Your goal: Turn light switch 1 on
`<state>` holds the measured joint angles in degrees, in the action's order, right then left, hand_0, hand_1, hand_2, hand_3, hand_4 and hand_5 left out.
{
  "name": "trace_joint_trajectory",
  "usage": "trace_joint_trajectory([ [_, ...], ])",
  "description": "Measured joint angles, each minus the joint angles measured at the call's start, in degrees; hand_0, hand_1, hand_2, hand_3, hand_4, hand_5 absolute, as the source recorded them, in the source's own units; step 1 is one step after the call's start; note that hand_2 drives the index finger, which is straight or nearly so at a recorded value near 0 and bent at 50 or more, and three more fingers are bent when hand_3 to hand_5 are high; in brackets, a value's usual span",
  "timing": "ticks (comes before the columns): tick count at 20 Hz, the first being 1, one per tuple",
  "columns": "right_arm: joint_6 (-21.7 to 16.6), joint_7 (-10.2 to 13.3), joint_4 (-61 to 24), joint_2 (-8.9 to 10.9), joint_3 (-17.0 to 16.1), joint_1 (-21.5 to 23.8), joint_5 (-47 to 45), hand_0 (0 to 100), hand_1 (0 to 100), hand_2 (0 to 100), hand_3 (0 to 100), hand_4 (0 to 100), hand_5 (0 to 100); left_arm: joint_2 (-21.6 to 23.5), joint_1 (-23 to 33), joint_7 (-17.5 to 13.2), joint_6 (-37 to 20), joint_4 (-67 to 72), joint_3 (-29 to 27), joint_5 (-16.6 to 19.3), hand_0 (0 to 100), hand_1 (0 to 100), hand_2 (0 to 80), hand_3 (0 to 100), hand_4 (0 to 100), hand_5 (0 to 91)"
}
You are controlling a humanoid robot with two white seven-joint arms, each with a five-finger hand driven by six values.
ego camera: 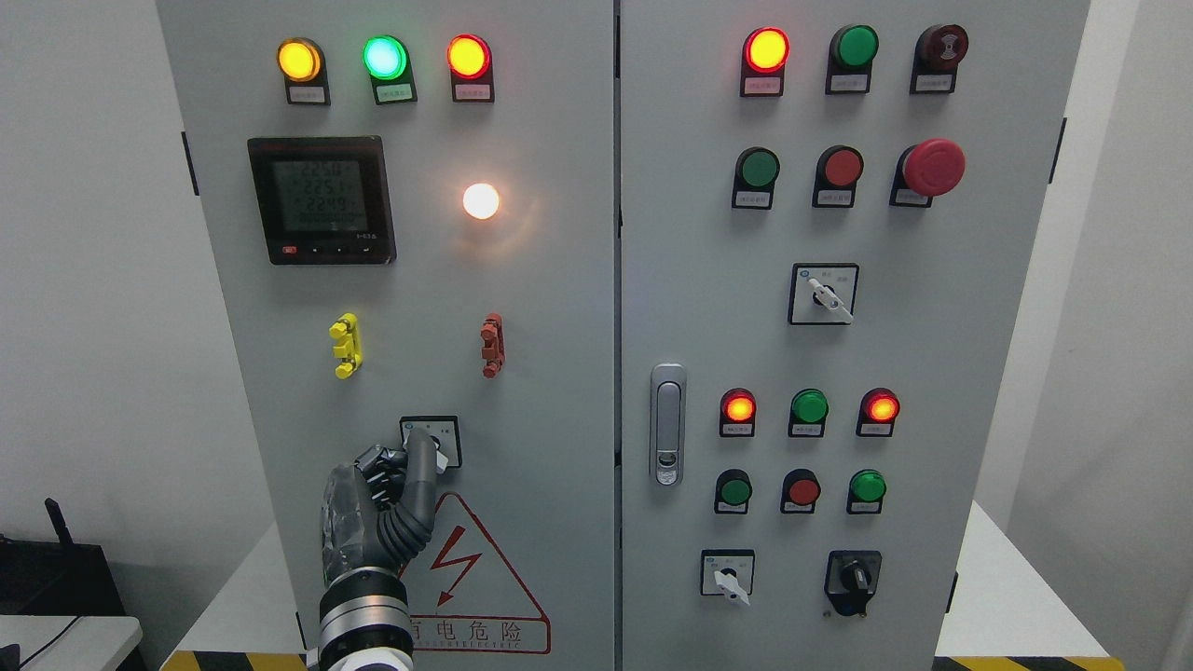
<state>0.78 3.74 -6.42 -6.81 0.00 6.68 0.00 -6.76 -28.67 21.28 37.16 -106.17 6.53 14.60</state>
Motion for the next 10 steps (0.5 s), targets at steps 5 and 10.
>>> trace_joint_trajectory([
  [5,0.0,0.1,0.0,0.00,0.0,0.0,0.0,12,39,0,0,0,0,0.0,-0.1,0.0,0.0,0.0,0.1,0.0,44,22,67.6,98,97,86.1],
  [10,0.0,0.2,0.0,0.00,0.0,0.0,0.0,12,39,0,0,0,0,0.0,-0.1,-0.2,0.0,0.0,0.1,0.0,43,23,67.7,98,97,86.1],
])
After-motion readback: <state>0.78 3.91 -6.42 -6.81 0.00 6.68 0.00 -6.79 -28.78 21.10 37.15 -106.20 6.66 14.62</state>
